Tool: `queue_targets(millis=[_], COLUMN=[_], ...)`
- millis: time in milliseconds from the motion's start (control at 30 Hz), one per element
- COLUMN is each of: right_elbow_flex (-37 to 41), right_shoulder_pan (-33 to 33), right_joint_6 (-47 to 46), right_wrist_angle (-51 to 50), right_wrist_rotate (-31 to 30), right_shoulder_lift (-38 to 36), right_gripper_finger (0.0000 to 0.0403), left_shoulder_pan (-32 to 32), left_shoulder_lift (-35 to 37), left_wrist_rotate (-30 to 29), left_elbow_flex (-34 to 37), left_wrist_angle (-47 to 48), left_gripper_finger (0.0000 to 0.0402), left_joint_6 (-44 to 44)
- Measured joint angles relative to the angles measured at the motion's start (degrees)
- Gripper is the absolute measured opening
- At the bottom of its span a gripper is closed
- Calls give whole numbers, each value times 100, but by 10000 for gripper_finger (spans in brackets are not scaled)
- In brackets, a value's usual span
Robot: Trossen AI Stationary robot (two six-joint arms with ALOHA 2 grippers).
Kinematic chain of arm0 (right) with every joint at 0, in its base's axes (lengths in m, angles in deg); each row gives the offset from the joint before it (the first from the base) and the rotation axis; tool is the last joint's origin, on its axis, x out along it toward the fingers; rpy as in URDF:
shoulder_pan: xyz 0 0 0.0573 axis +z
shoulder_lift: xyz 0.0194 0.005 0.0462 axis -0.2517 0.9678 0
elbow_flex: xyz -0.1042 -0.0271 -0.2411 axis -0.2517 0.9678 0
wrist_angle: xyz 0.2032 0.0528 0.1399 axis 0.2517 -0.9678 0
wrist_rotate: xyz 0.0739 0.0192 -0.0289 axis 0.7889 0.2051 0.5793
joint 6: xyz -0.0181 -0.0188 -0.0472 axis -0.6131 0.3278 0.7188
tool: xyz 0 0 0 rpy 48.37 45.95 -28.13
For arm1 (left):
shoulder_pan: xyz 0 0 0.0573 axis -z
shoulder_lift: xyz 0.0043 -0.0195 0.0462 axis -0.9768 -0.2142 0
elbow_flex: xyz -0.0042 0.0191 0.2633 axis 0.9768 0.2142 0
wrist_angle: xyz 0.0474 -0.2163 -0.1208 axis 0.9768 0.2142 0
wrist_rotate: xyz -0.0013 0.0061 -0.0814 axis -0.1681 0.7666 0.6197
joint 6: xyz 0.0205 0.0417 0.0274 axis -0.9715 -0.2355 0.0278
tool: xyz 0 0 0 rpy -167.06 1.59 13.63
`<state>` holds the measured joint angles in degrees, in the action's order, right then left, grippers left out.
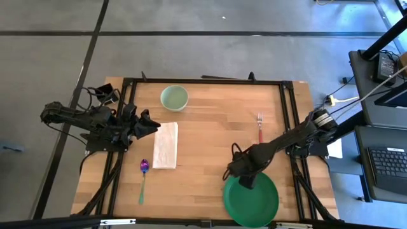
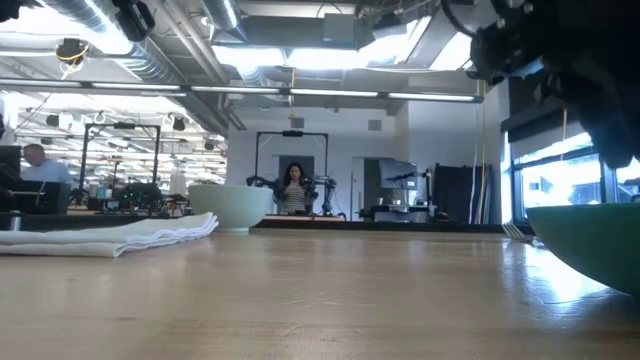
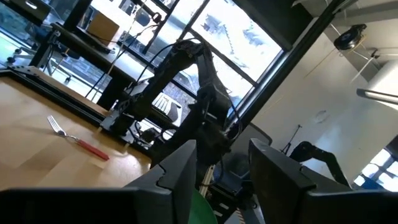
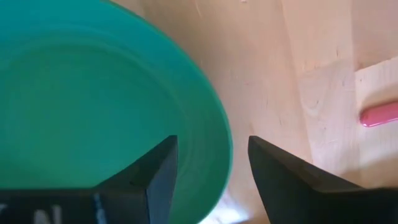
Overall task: Set table place
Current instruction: Move the green plate to the center of the table
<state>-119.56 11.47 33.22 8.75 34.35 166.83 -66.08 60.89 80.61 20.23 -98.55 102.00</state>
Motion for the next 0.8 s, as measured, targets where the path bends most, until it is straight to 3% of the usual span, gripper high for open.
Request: queue_targets(millis=[667, 800], right_elbow_flex=[4, 4], right_shoulder_pan=[-15, -15], right_joint_6=[420, 419], right_wrist_angle=[244, 277], right_wrist_rotate=[-157, -153], right_shoulder_lift=[1020, 1111], right_gripper_finger=[196, 167], left_shoulder_pan=[-2, 0], left_shoulder_lift=[0, 1], left_wrist_rotate=[3, 1], left_elbow_flex=[0, 0], left_wrist_angle=[-4, -4], left_gripper_finger=[128, 128], left_joint_6=[11, 17])
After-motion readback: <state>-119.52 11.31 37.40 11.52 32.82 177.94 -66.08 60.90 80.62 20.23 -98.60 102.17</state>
